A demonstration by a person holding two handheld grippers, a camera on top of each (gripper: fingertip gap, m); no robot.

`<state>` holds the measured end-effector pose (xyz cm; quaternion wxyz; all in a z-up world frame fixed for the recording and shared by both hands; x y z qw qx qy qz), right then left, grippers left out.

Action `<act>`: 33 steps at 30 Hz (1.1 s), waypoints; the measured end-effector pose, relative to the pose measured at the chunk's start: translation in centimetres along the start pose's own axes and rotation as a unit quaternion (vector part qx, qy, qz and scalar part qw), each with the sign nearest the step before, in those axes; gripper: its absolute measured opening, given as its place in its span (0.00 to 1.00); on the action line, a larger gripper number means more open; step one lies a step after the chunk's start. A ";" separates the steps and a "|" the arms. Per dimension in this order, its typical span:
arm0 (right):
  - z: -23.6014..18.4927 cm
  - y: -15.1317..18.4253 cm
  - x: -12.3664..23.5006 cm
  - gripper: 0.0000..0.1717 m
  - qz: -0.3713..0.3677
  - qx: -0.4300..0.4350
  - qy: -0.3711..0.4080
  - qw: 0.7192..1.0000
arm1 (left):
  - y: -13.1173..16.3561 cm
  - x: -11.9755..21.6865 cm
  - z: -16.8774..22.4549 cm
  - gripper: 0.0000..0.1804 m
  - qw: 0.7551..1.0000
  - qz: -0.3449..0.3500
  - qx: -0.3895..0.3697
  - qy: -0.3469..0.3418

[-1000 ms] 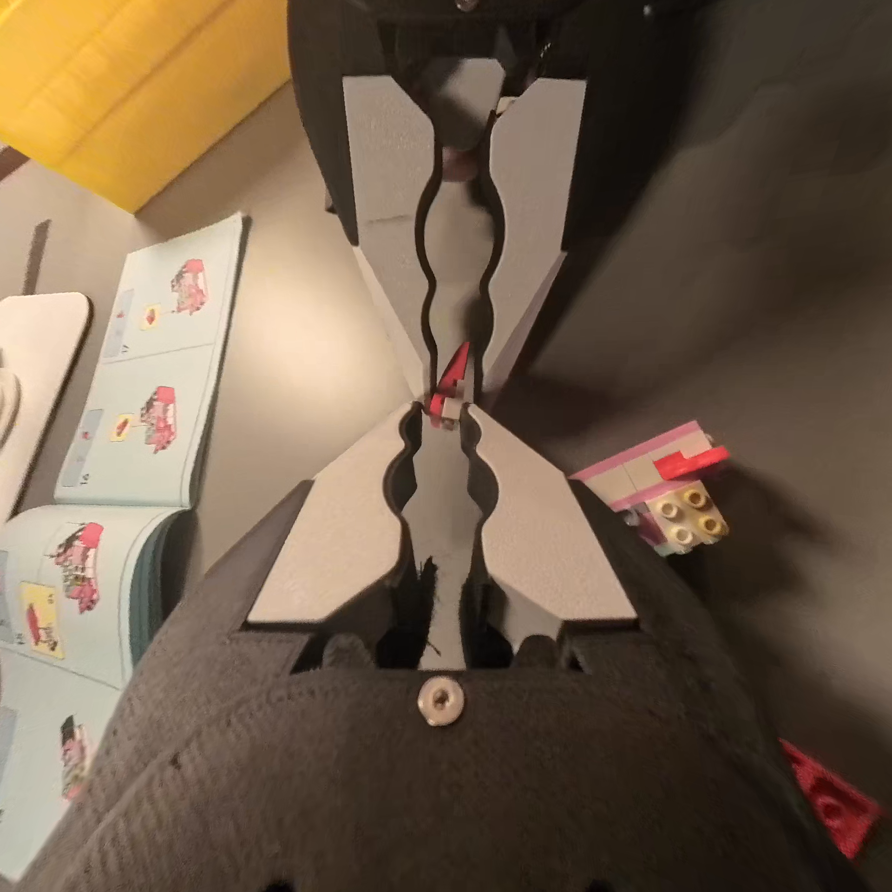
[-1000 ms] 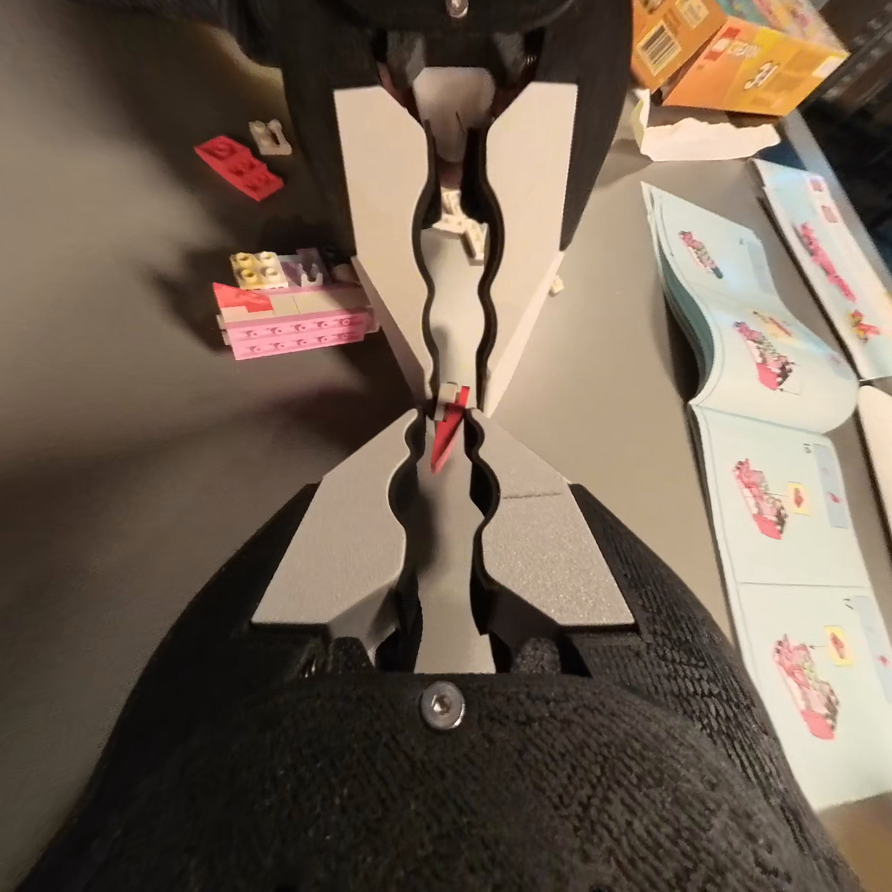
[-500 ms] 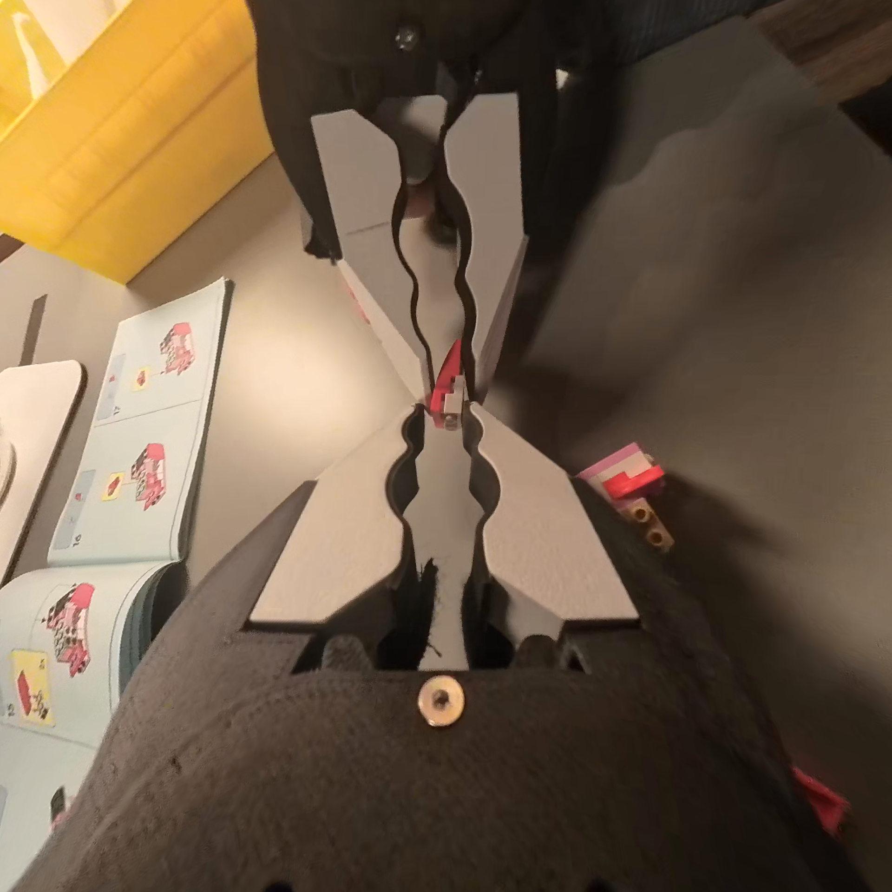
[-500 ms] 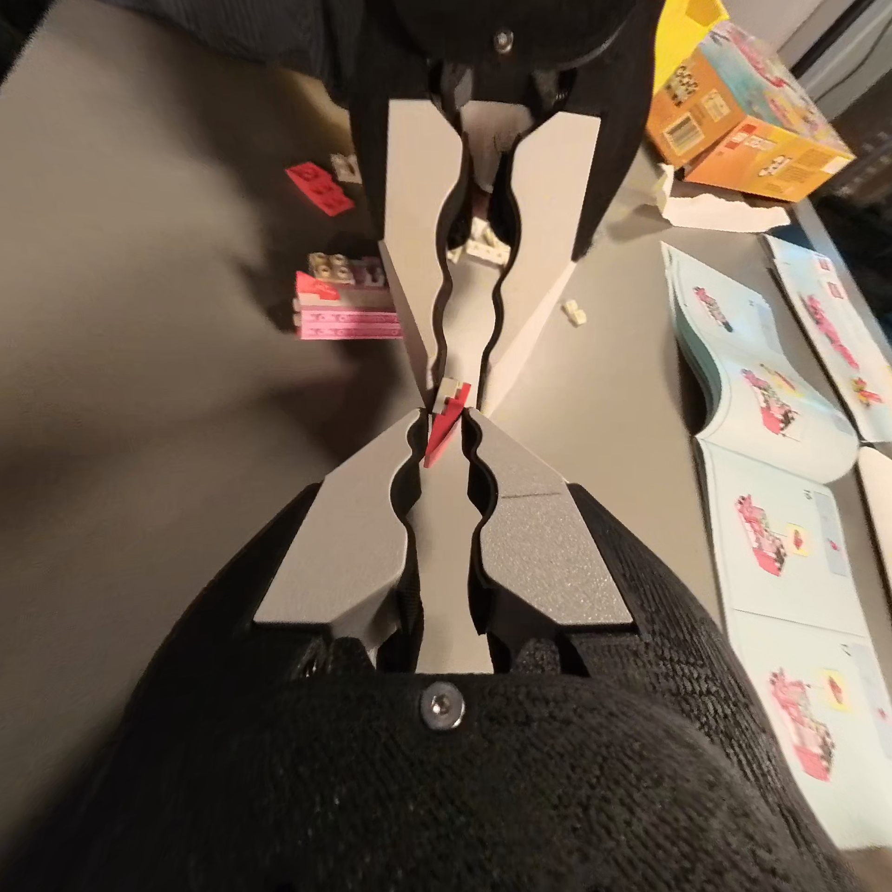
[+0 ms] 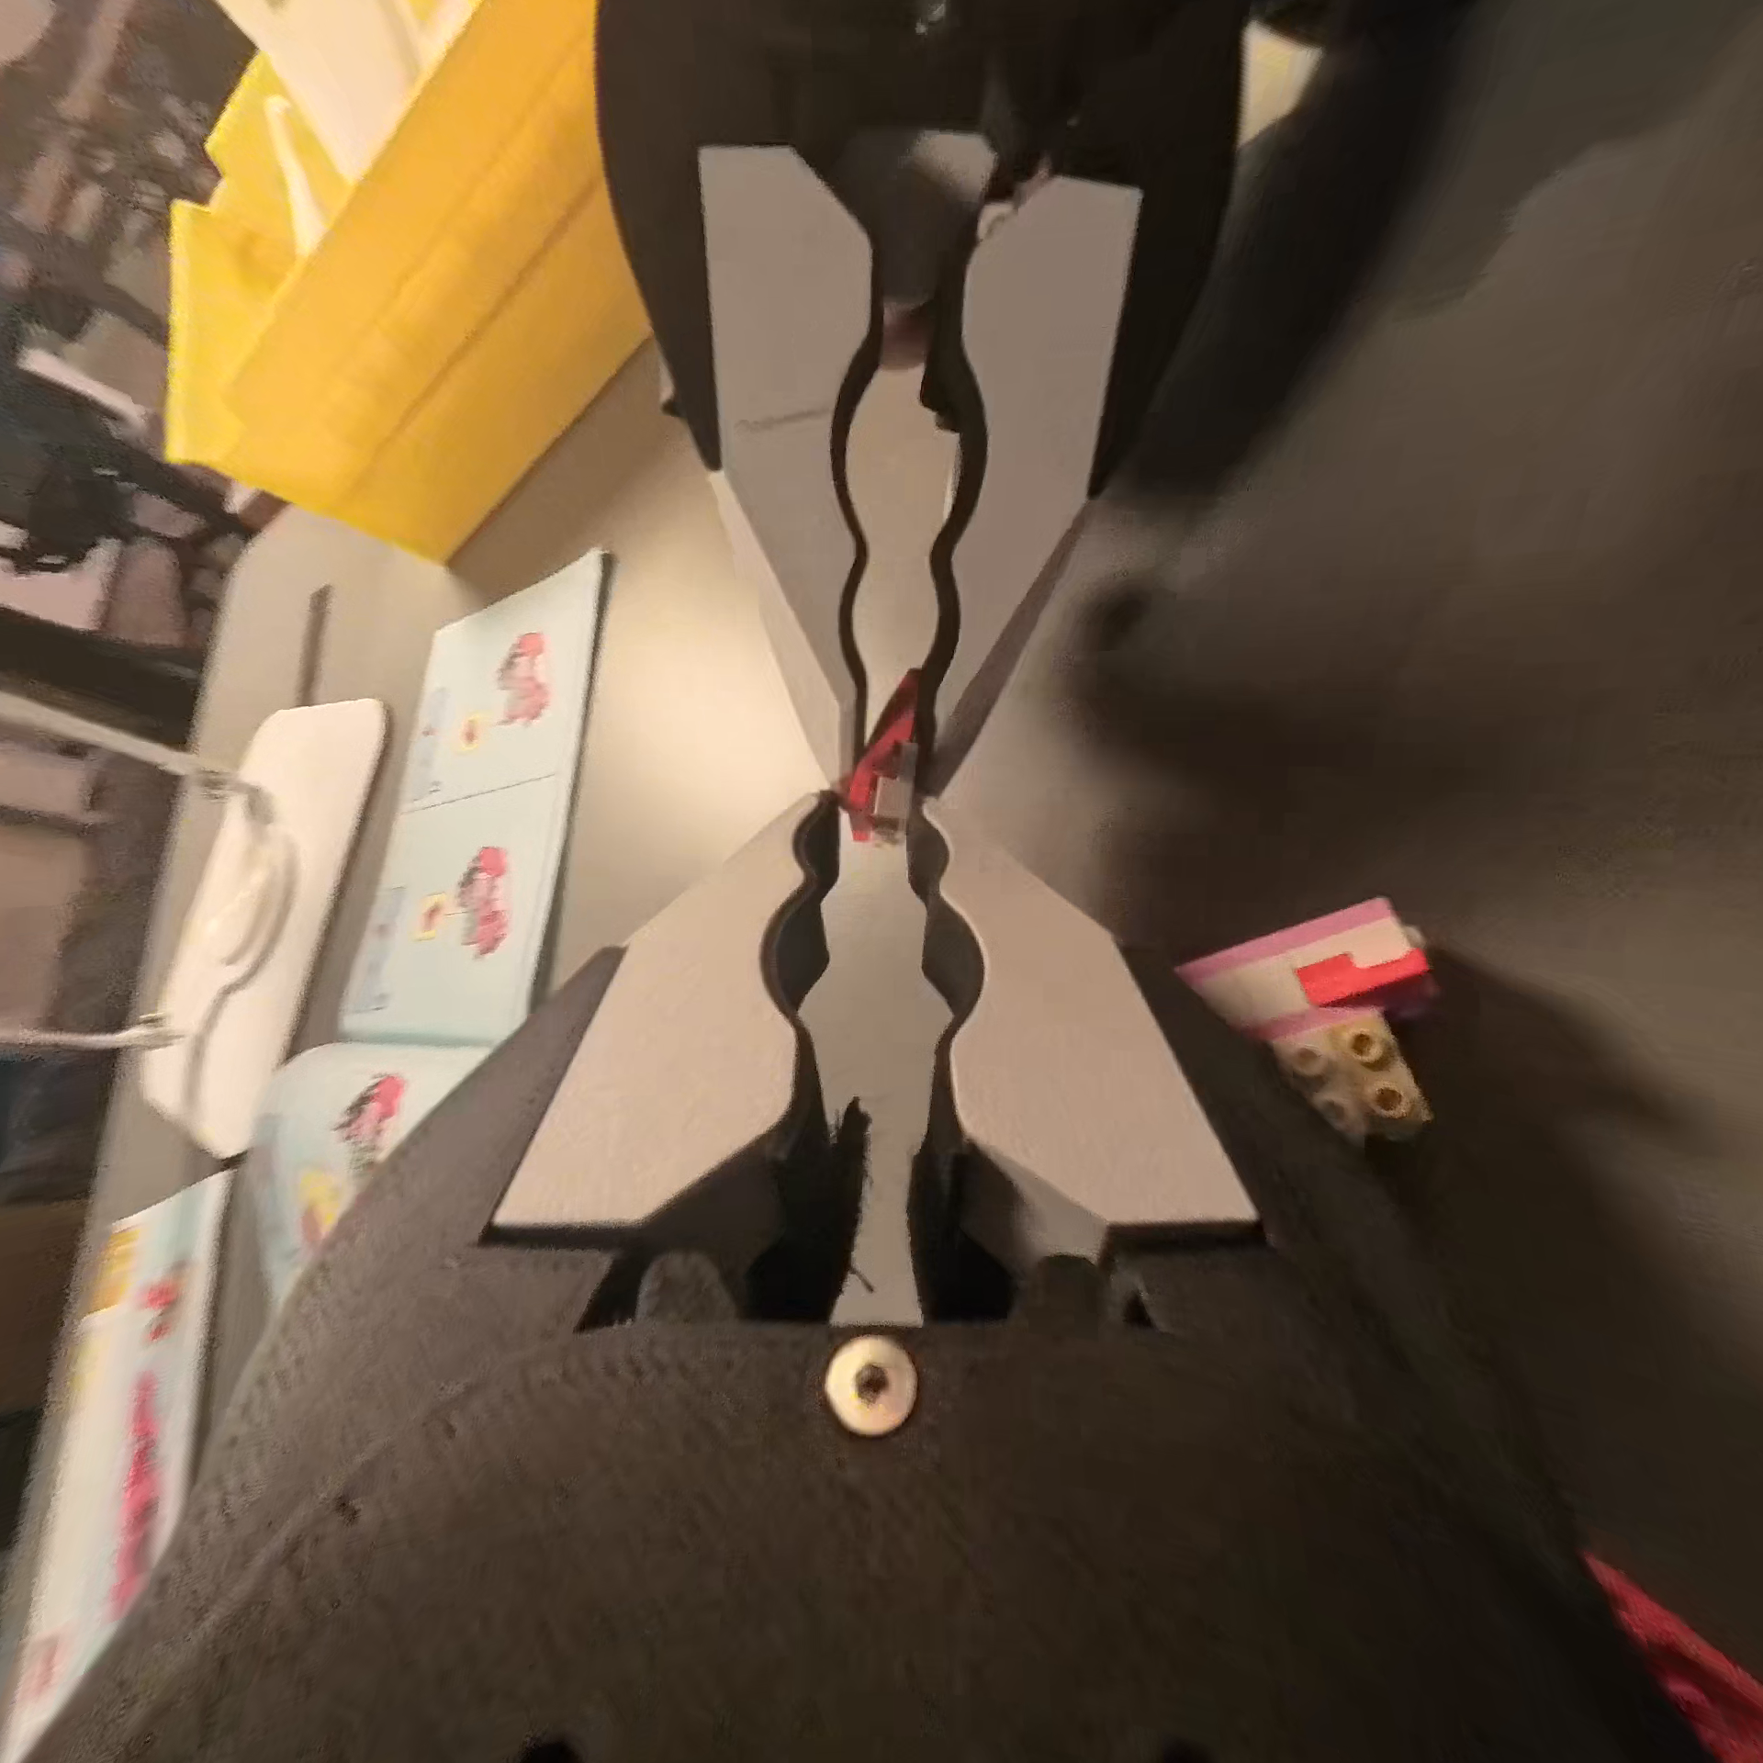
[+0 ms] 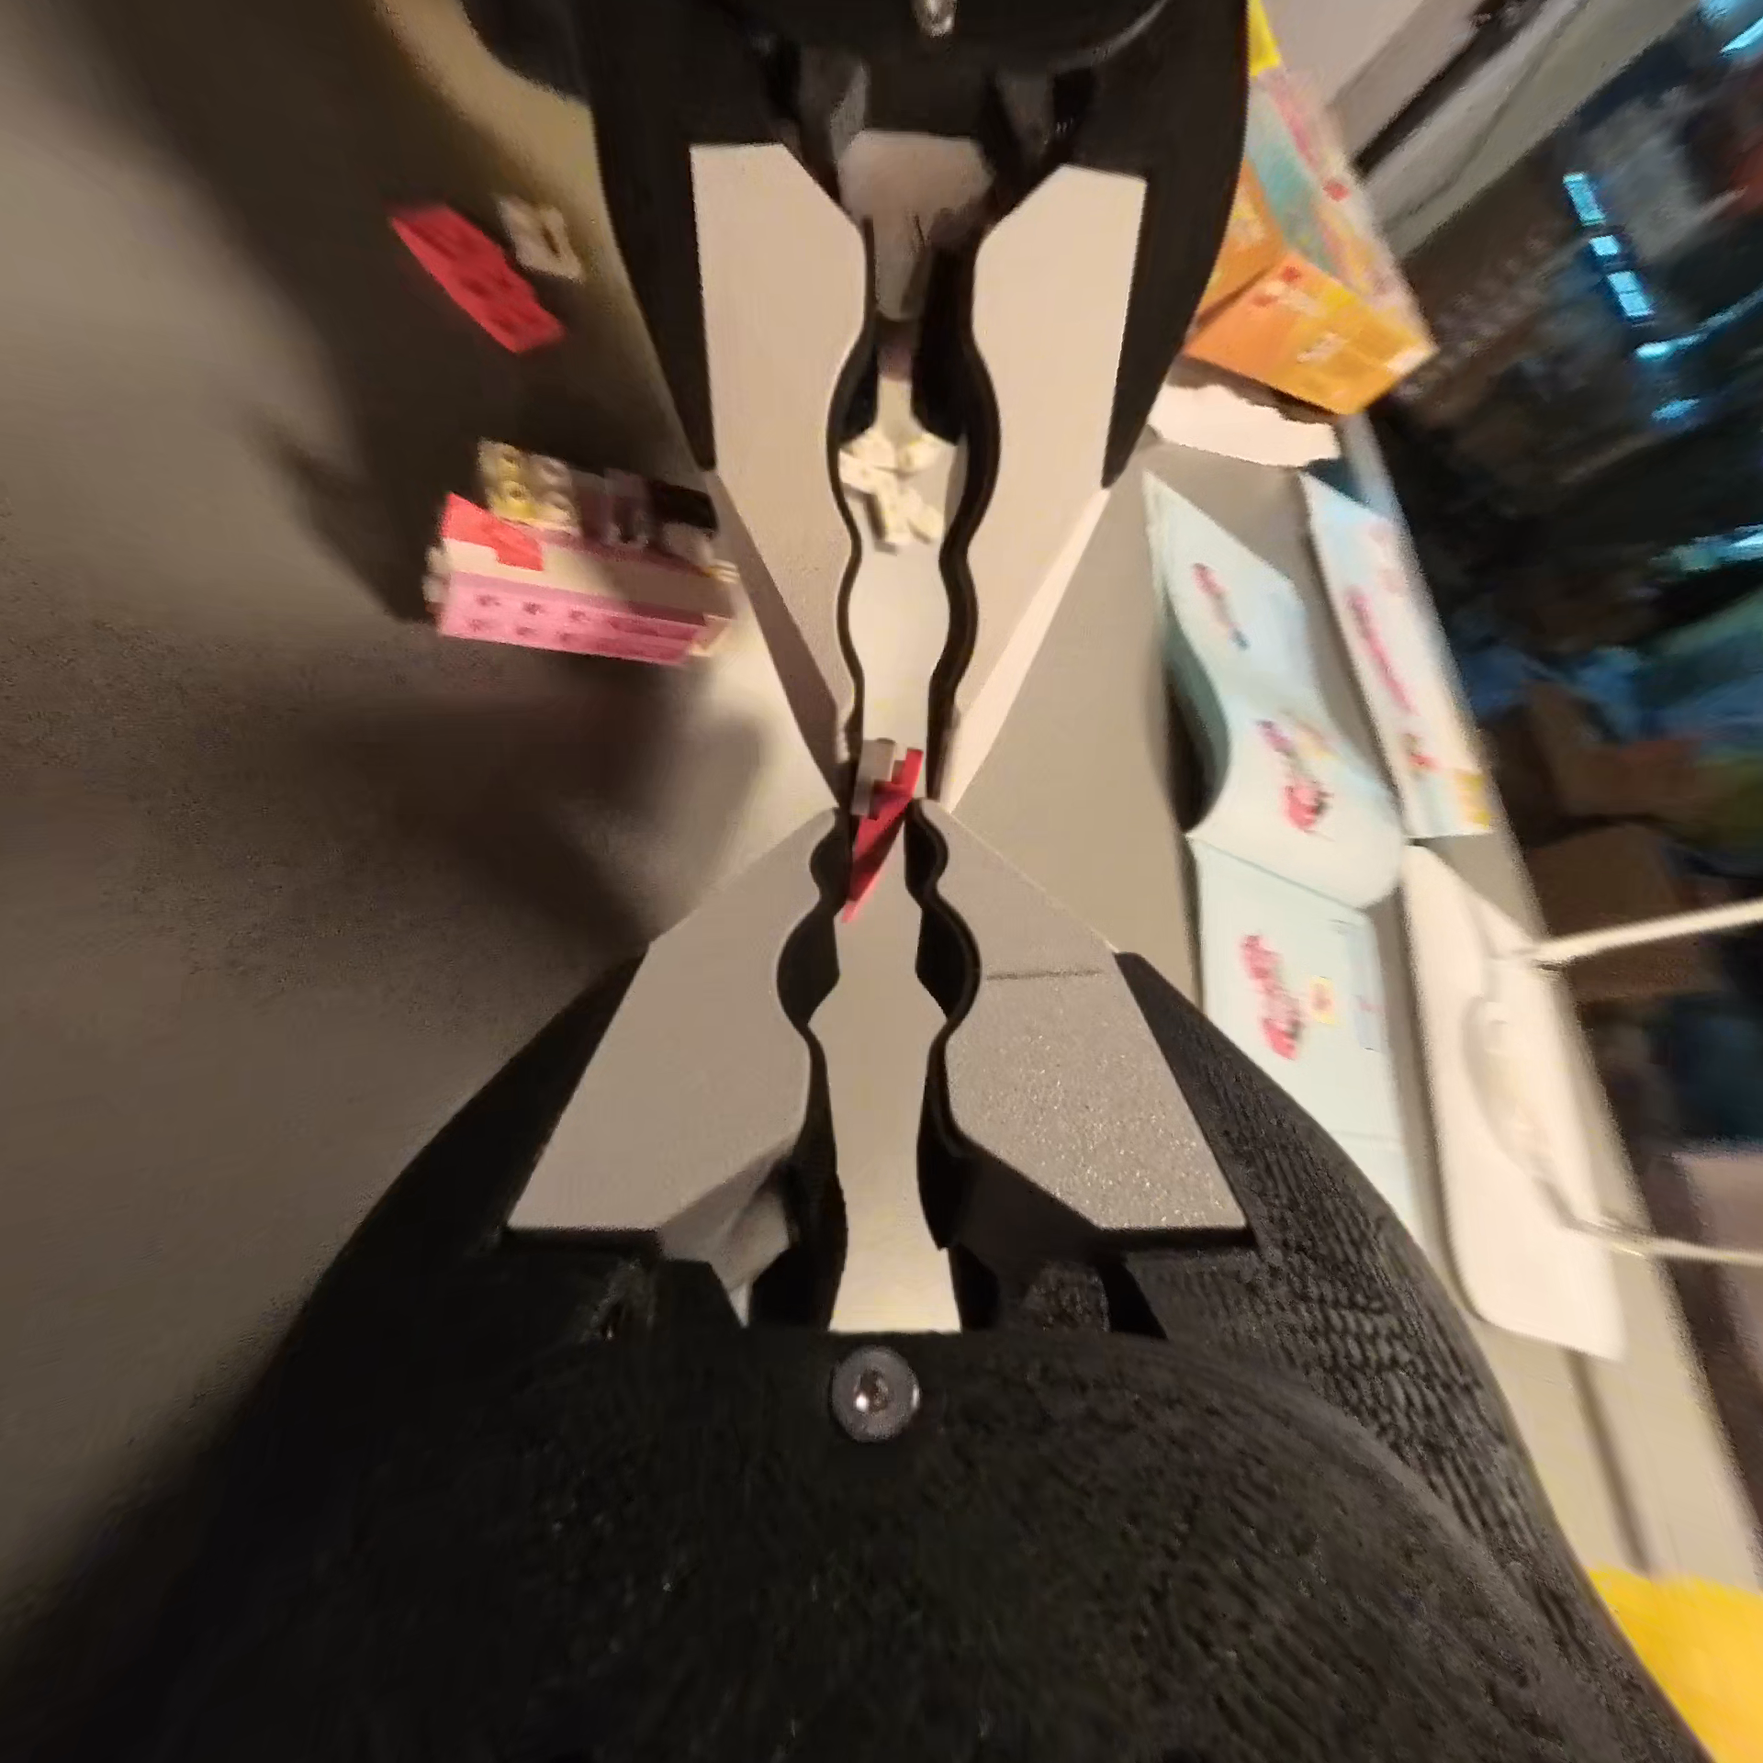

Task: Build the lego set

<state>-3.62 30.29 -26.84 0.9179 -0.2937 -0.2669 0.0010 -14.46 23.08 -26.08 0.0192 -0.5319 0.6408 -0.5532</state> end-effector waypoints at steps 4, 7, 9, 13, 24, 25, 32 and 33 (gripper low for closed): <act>0.1 -0.7 -0.1 0.04 -0.054 0.060 0.053 0.995 | -0.4 0.1 0.0 0.07 0.998 -0.012 -0.036 -0.056; 0.1 -0.9 -0.1 0.04 -0.069 0.078 0.069 0.992 | -0.5 0.2 -0.1 0.06 0.997 -0.015 -0.042 -0.066; 0.0 -1.0 -0.1 0.04 -0.076 0.087 0.073 0.991 | -0.5 0.2 -0.1 0.06 0.997 -0.014 -0.044 -0.067; 0.0 -0.8 -0.3 0.04 -0.080 0.083 0.068 0.991 | -0.3 -0.2 -0.1 0.06 0.997 -0.017 -0.042 -0.070; 0.6 0.2 0.0 0.04 -0.017 0.123 0.193 0.973 | 1.4 1.4 -3.4 0.24 0.938 0.102 0.319 0.085; 0.5 -0.1 0.1 0.04 -0.003 0.138 0.201 0.970 | 1.3 1.2 -3.3 0.24 0.929 0.109 0.336 0.113; -0.3 -0.7 -0.1 0.04 -0.006 0.228 0.221 0.948 | 1.2 1.2 -3.2 0.20 0.912 0.132 0.349 0.169; -0.4 -0.7 -0.2 0.04 -0.006 0.238 0.221 0.946 | 1.2 1.3 -3.2 0.20 0.915 0.130 0.345 0.162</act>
Point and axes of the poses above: each gripper's, where its closed fingertips meet, x back along the fingers, y out of its underside, z = x × y across the jaws, the point moved 9 cm from there along x, back along the fingers, and after that the axes turned 11 degrees about x, right-handed, at the moved point
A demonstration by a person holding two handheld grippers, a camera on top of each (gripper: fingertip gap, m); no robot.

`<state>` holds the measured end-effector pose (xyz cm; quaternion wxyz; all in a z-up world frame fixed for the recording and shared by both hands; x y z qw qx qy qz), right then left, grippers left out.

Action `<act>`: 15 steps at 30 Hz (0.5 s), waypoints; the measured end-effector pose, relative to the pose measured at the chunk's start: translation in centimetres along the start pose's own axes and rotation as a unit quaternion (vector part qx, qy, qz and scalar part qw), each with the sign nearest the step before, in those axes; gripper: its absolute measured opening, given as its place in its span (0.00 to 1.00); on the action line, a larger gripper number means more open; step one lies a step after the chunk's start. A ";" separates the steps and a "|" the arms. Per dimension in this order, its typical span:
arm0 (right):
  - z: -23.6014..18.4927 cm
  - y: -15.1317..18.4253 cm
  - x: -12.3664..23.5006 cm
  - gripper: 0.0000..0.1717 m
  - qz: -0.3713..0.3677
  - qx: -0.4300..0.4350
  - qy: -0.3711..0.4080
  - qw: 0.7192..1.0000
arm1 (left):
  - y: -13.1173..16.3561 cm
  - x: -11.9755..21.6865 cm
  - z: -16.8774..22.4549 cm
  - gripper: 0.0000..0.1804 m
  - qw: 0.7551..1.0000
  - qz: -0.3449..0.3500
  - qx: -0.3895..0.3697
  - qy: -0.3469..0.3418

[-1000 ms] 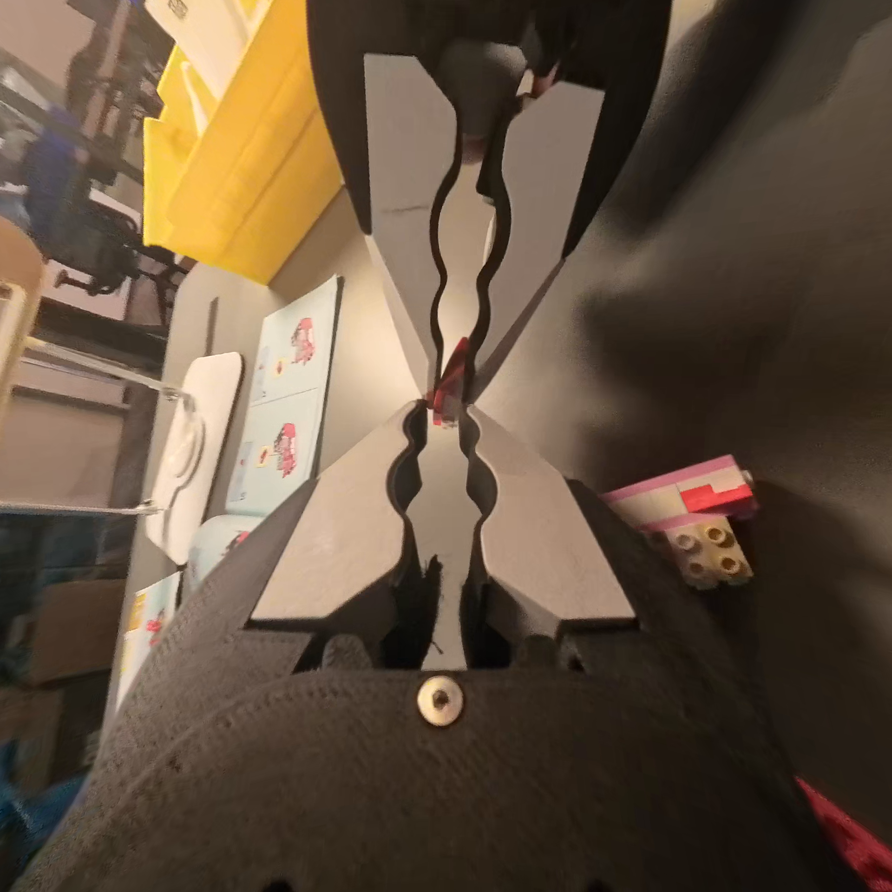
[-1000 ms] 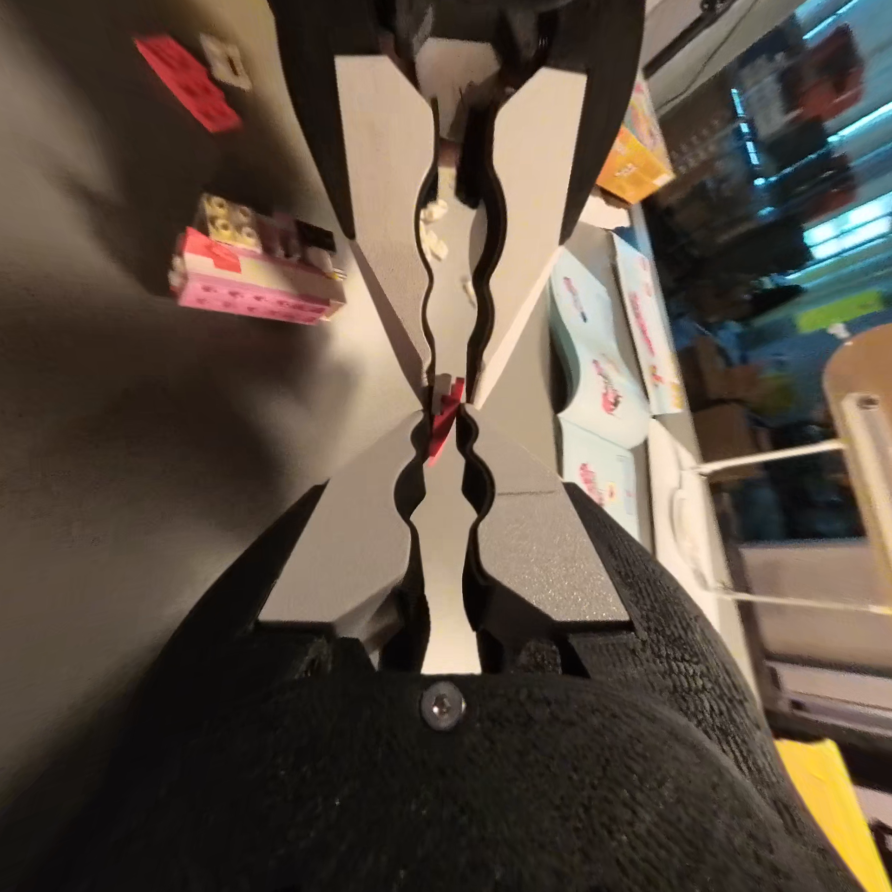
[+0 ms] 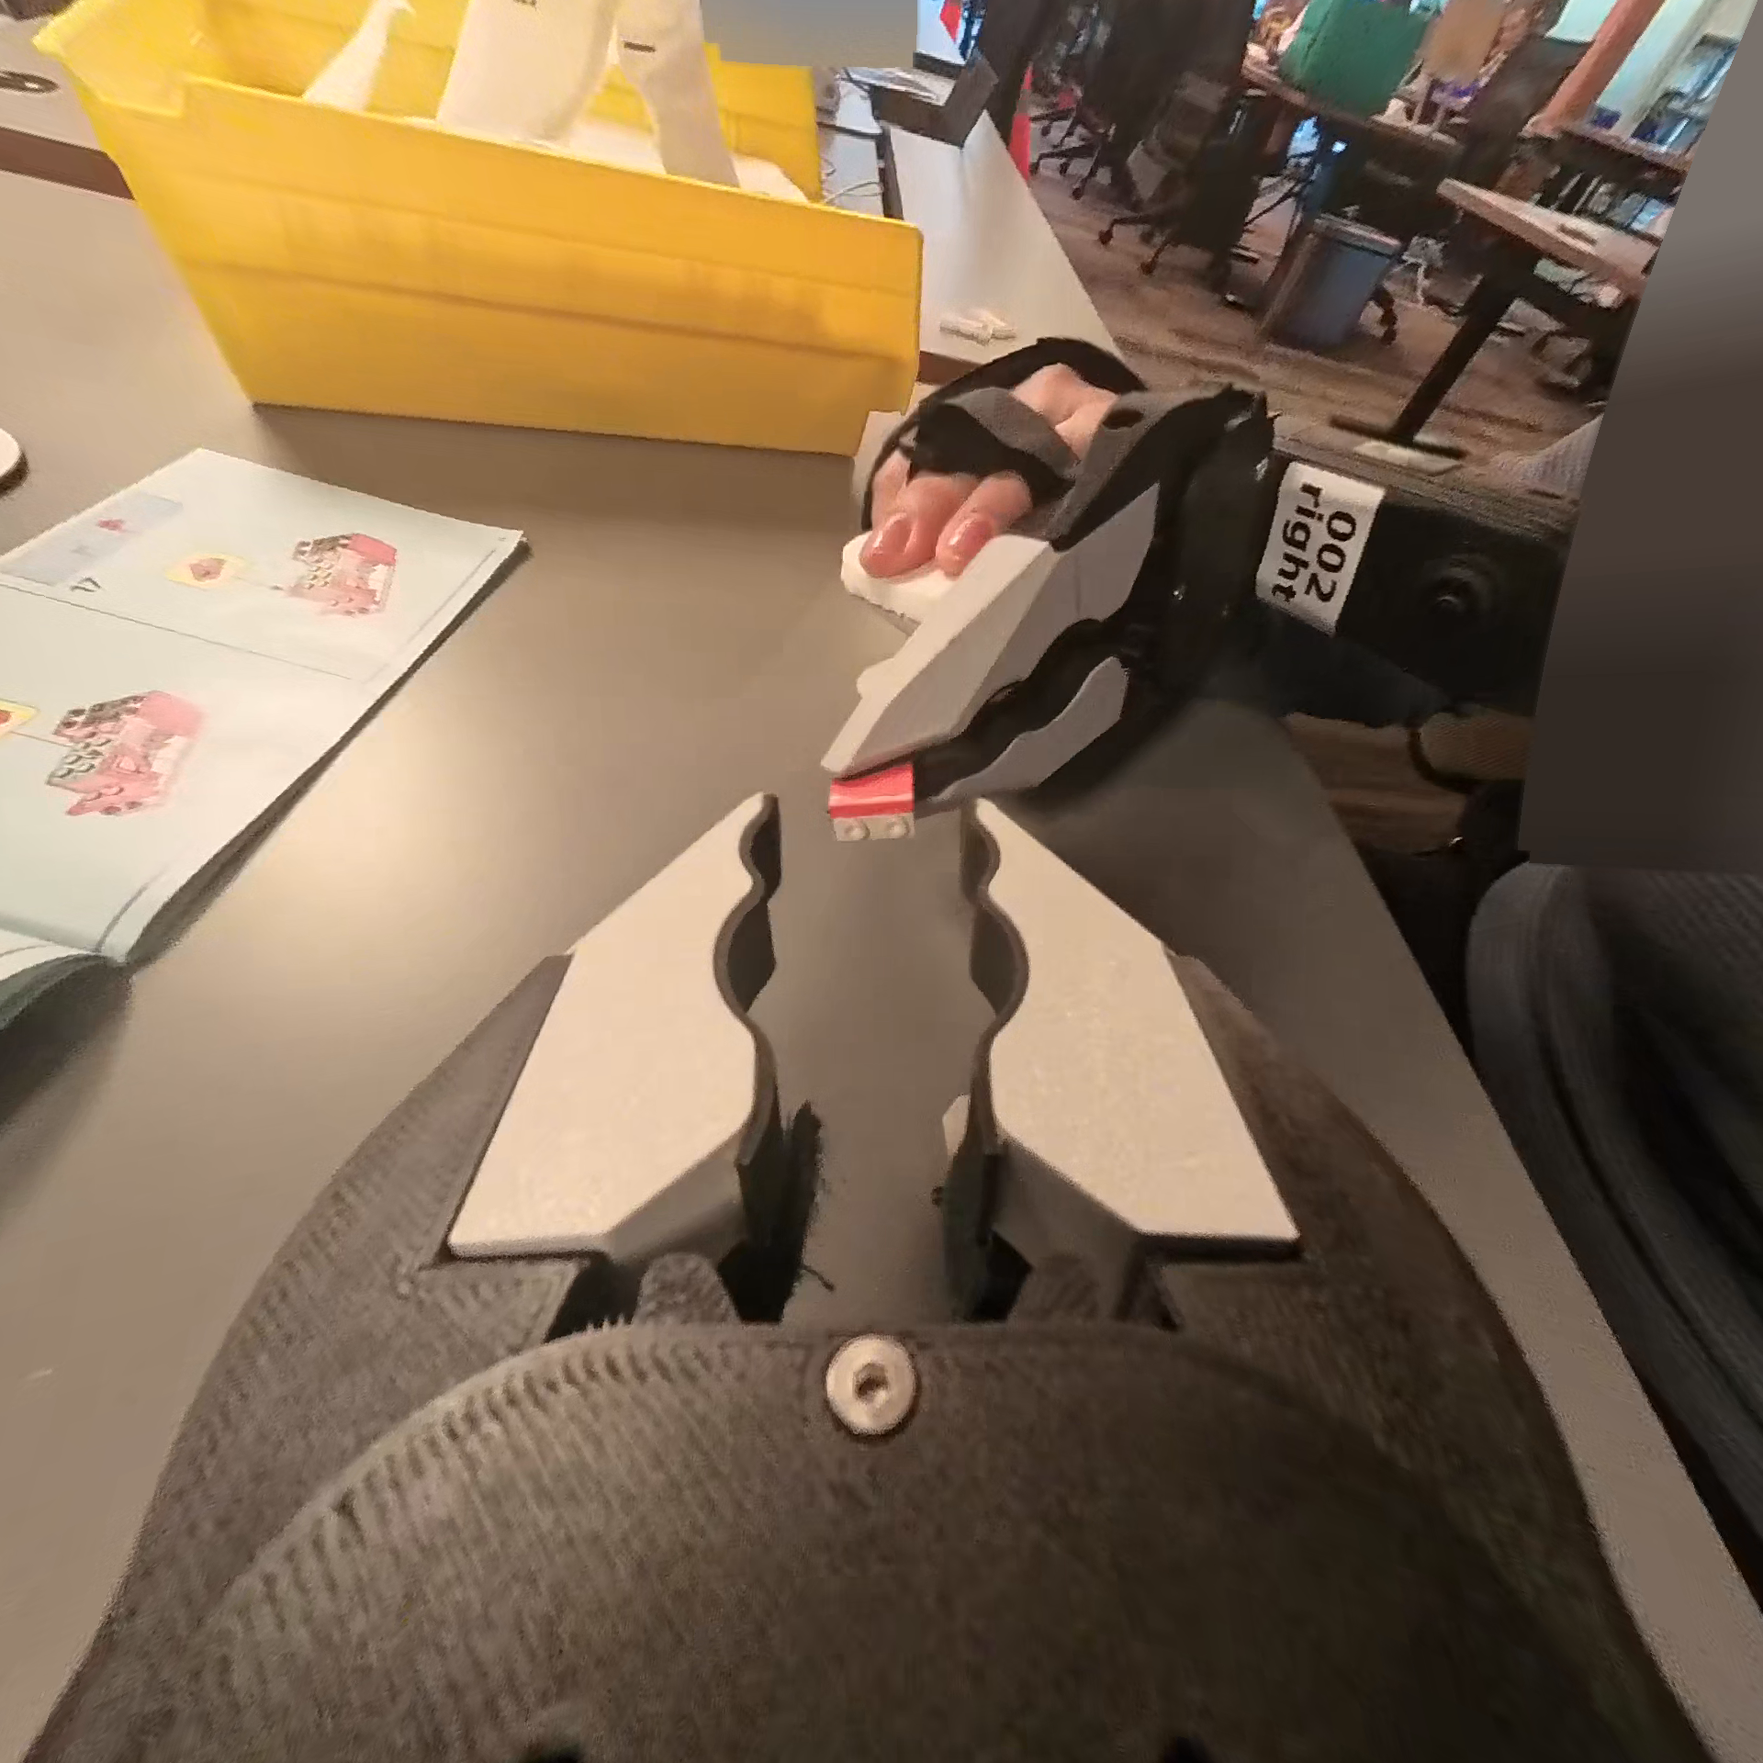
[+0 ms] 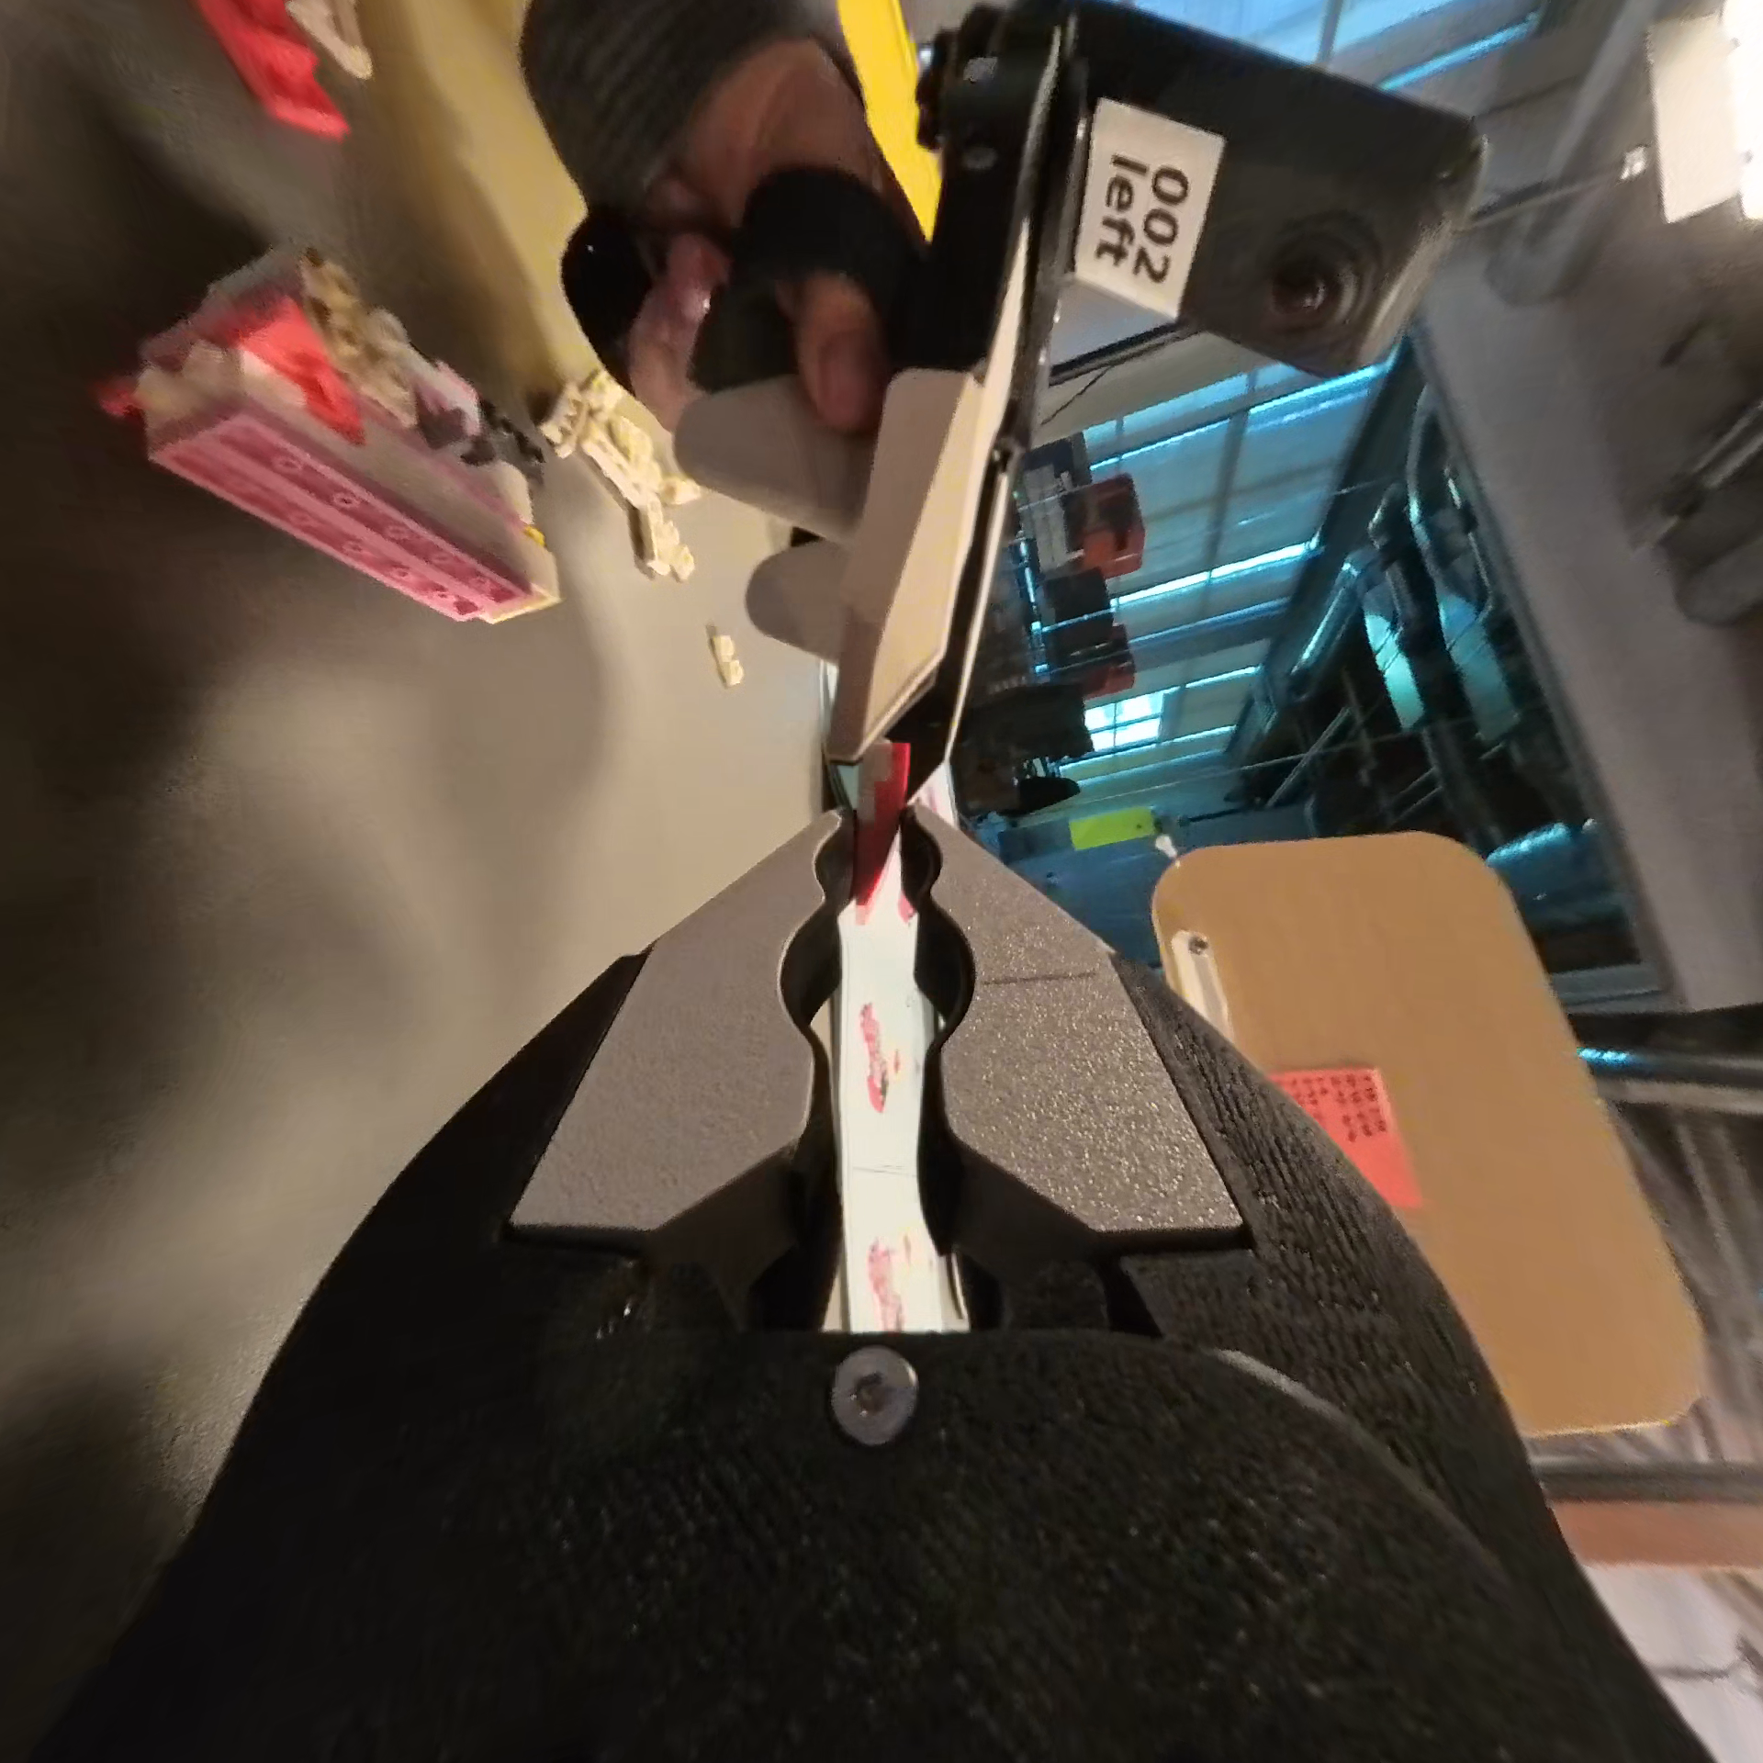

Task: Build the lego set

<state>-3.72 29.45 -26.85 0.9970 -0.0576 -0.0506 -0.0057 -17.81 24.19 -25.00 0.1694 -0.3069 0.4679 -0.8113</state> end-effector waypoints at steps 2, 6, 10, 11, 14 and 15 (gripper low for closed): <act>-0.2 -0.1 -0.1 0.04 0.000 0.015 0.001 1.000 | 0.0 0.0 0.0 0.13 1.000 -0.005 -0.003 -0.001; -0.5 -0.2 -0.3 0.04 -0.003 0.015 -0.002 1.000 | 0.1 -0.1 -0.1 0.09 1.000 -0.018 -0.010 -0.011; -0.4 0.6 -0.2 0.12 0.007 -0.062 -0.033 0.998 | 0.2 0.3 -0.7 0.08 0.998 -0.017 -0.024 -0.063; -0.3 1.0 -0.1 0.15 0.007 -0.087 -0.040 0.995 | 0.2 0.4 -1.0 0.09 0.996 -0.020 -0.029 -0.084; 0.2 2.3 0.2 0.17 -0.001 -0.150 -0.044 0.988 | 0.6 0.6 -1.7 0.08 0.986 -0.059 -0.050 -0.148; 0.3 2.7 0.2 0.16 -0.012 -0.167 -0.046 0.985 | 0.8 0.4 -1.8 0.09 0.983 -0.076 -0.052 -0.161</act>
Point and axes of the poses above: each gripper's, where its closed fingertips meet, x back along the fingers, y out of its underside, z = x × y across the jaws, the point moved 9 cm from there along x, back along the fingers, and after that the axes turned 11 degrees about x, right-handed, at the moved point
